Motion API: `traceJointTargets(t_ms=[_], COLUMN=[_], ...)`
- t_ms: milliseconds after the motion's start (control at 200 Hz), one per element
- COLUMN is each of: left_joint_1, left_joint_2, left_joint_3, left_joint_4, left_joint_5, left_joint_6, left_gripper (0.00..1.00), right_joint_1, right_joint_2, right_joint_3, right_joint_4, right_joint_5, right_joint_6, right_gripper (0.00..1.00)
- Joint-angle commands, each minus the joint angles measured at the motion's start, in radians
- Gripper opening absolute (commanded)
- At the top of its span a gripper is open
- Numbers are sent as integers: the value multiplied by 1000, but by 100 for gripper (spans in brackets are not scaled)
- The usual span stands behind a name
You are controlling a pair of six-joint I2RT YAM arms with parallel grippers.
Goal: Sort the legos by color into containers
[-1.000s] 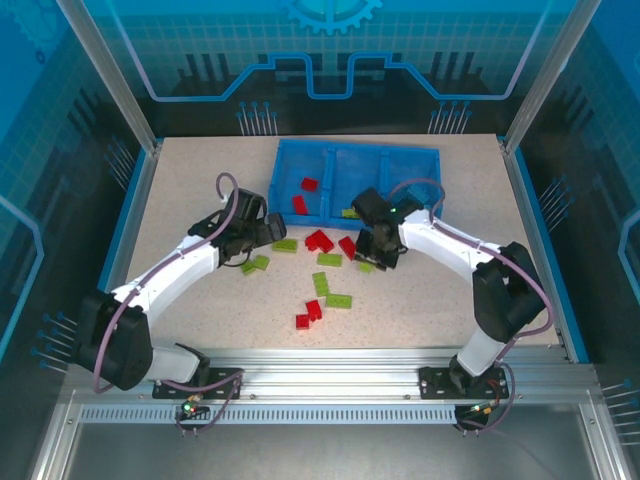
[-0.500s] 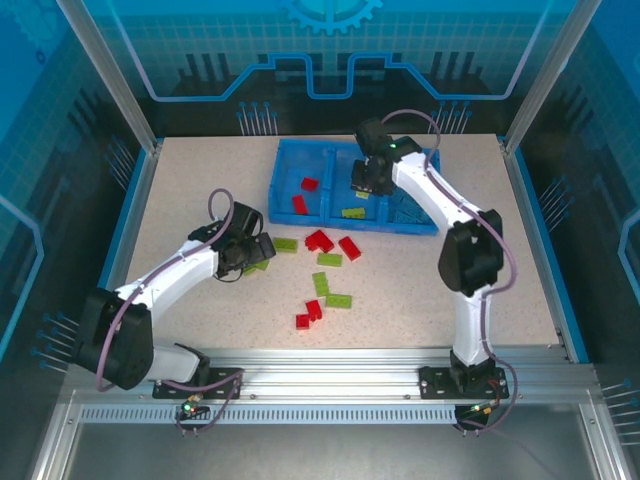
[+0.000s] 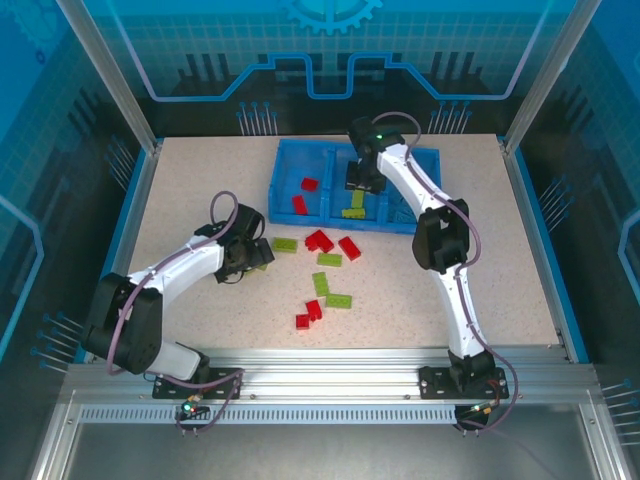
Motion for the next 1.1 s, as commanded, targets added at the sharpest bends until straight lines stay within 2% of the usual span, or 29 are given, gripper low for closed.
traceJointTargets(t_ms=[0,85,330,550,950,1010,1090], left_joint_1=[18,35,68,86,110,113,116], left_joint_2=[3,2,36,78,95,103,115], left_joint_3=[-6,-19,-20,-26,-73,-73,-71], left_joint_4=[-28,-12,17,44,88,95,103], left_joint_5=[17,35,85,100,109,111,111], left_joint_6=[-54,-79,-108,-123,-136,-134,-133], left_gripper=[99,98,96,87,73,68,57], right_joint_1=[-15,-15,10,14,5,6,5], right_joint_2=[7,6,-101,-227,-235,-237,-242], right_joint_3=[21,21,-93,-203,-212,-217,-221], right_joint_4=[-39,-38,25,81,59,58,55], right_joint_5=[-23,-41,-75,-99,-90,-87,-78], right_joint_6=[-20,-29,-41,-24,-33,-33,-35], right_gripper=[51,65,79,80,82,82,82])
